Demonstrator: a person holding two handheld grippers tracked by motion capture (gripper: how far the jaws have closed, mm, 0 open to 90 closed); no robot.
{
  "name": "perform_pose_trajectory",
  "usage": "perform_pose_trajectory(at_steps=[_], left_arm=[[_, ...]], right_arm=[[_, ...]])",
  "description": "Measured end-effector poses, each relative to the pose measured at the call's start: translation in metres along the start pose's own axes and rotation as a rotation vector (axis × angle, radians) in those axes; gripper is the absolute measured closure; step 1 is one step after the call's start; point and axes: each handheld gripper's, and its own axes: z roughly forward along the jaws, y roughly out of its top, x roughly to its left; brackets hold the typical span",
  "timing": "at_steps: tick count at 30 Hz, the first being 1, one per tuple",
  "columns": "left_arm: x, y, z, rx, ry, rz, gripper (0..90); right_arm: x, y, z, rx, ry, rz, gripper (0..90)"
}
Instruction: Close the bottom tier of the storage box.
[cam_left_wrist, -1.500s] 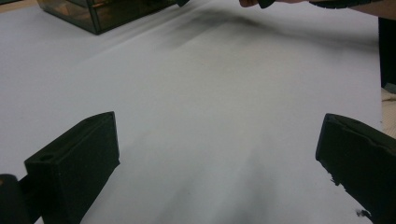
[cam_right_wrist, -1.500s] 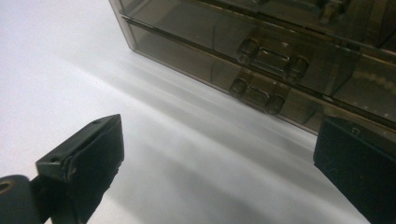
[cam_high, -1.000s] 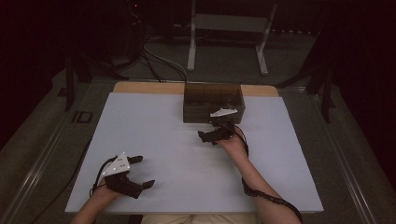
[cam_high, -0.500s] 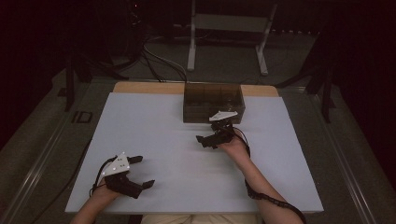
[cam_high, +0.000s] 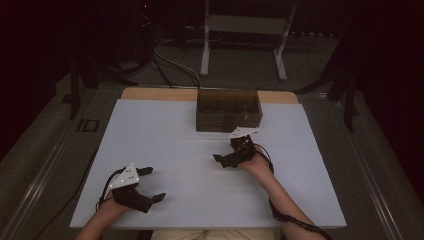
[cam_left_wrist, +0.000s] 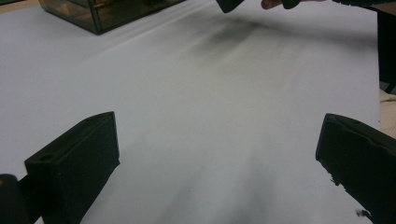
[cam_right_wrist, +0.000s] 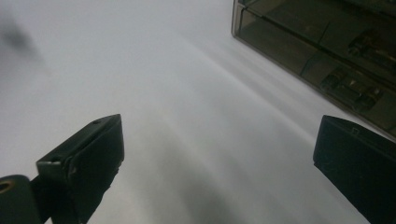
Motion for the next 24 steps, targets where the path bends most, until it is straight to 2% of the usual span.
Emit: perform_pose_trajectory(at_steps=[8,12,20,24], left_arm=[[0.0,0.0,0.0,0.002,-0.001,0.001,0.9],[0.0,0.0,0.0,0.0,-0.002,-0.001,0.9],[0.0,0.0,0.0,0.001,-0.002,0.0,0.8],[0.001,0.0,0.001,0.003,-0.002,-0.003,0.9]], right_arm=[[0.002,-0.01,-0.009,-0.007,0.008,-0.015,1.9],[0.001,-0.016,-0.014,-0.003,-0.017,-0.007,5.4],[-0.004,-0.027,-0.027,-0.008,-0.026,-0.004,4.5],[-0.006,-0.038,-0.041,-0.011,-0.039,-0.001,3.9]])
